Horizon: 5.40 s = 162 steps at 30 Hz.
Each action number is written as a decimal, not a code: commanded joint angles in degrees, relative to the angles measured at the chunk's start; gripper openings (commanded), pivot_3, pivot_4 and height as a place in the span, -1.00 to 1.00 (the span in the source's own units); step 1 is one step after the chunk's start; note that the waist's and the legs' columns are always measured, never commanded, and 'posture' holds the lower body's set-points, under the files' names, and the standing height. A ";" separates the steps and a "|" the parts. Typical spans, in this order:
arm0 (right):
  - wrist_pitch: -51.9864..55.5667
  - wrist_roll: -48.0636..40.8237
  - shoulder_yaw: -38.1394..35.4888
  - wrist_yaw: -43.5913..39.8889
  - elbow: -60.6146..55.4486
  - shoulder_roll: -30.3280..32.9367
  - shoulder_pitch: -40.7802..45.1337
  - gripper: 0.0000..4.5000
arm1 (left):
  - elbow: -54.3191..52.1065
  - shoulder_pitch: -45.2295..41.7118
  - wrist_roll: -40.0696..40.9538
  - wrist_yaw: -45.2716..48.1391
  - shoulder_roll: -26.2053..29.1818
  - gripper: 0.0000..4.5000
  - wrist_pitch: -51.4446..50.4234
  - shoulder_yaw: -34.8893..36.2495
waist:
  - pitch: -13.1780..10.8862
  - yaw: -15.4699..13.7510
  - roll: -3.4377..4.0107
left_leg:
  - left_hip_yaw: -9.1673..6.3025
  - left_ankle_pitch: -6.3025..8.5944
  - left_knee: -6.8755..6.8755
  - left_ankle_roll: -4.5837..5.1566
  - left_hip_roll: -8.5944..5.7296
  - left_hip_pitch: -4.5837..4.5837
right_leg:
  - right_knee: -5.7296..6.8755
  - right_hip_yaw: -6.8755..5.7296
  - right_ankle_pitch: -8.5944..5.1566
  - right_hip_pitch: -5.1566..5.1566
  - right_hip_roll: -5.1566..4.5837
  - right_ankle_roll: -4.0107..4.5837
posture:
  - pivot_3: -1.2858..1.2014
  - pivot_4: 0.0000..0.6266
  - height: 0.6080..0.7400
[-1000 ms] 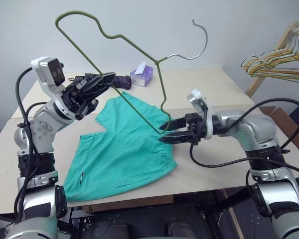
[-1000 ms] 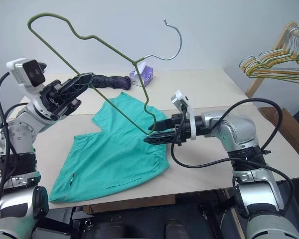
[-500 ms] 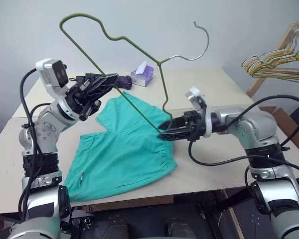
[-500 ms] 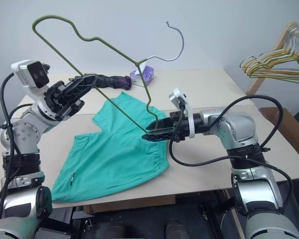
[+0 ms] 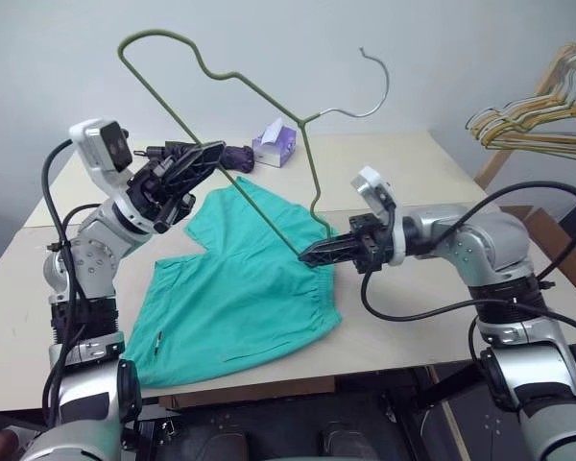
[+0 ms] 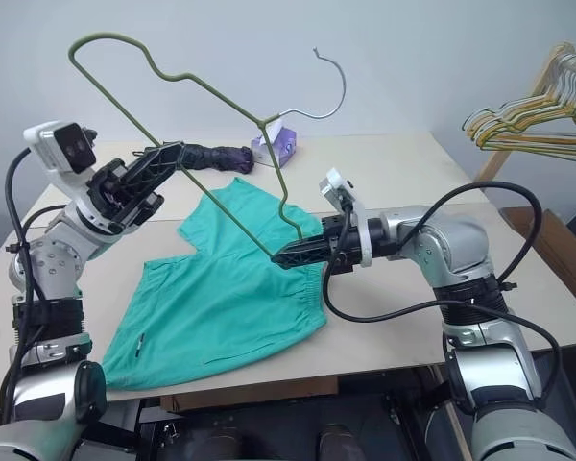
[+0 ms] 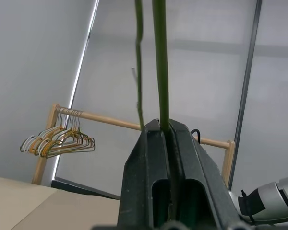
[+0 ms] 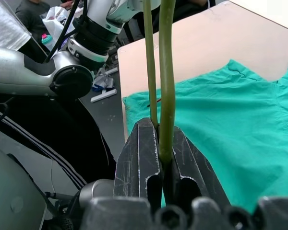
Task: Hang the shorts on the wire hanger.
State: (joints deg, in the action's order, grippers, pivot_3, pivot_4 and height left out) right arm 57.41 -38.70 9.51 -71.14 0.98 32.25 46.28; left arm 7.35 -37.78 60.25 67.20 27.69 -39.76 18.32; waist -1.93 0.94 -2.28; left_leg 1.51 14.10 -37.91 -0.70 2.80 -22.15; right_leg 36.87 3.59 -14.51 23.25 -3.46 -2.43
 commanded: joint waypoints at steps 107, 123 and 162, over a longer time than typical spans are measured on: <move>-27.17 26.48 8.15 3.42 7.00 8.85 -12.60 -1.00 | 4.50 -3.05 -32.06 9.16 21.97 0.99 20.95 -11.63 | -0.02 -1.36 0.15 | 0.16 0.00 -0.12 0.02 0.02 0.16 | 0.11 0.13 -0.02 -0.07 0.05 0.00 | 0.08 -1.00 1.00; -28.04 37.16 13.72 5.46 0.44 6.58 -7.15 -1.00 | 39.65 -27.84 -39.72 25.30 20.64 0.99 40.03 -38.75 | -0.03 -0.94 0.14 | 0.10 0.03 -0.41 0.07 0.03 -0.21 | 0.18 0.07 -0.05 0.14 0.07 -0.03 | 0.06 -1.00 1.00; -31.60 40.70 13.89 9.71 -2.35 3.66 -6.23 -0.87 | 56.37 -33.64 -45.60 25.30 14.27 -0.99 53.75 -51.93 | -0.03 0.43 0.14 | 0.08 0.28 -0.91 0.48 0.04 -0.39 | 0.30 0.08 -0.09 0.19 0.08 -0.09 | 0.04 -1.00 1.00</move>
State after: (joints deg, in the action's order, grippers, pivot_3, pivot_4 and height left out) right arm 29.64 2.54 25.98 -62.39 0.83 36.89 39.03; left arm 63.26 -69.66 15.70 92.34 42.20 12.90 -35.26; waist -1.96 1.37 -2.13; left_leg 1.59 14.38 -38.82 -0.22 2.84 -22.54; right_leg 37.17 3.67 -14.60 23.44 -3.38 -2.53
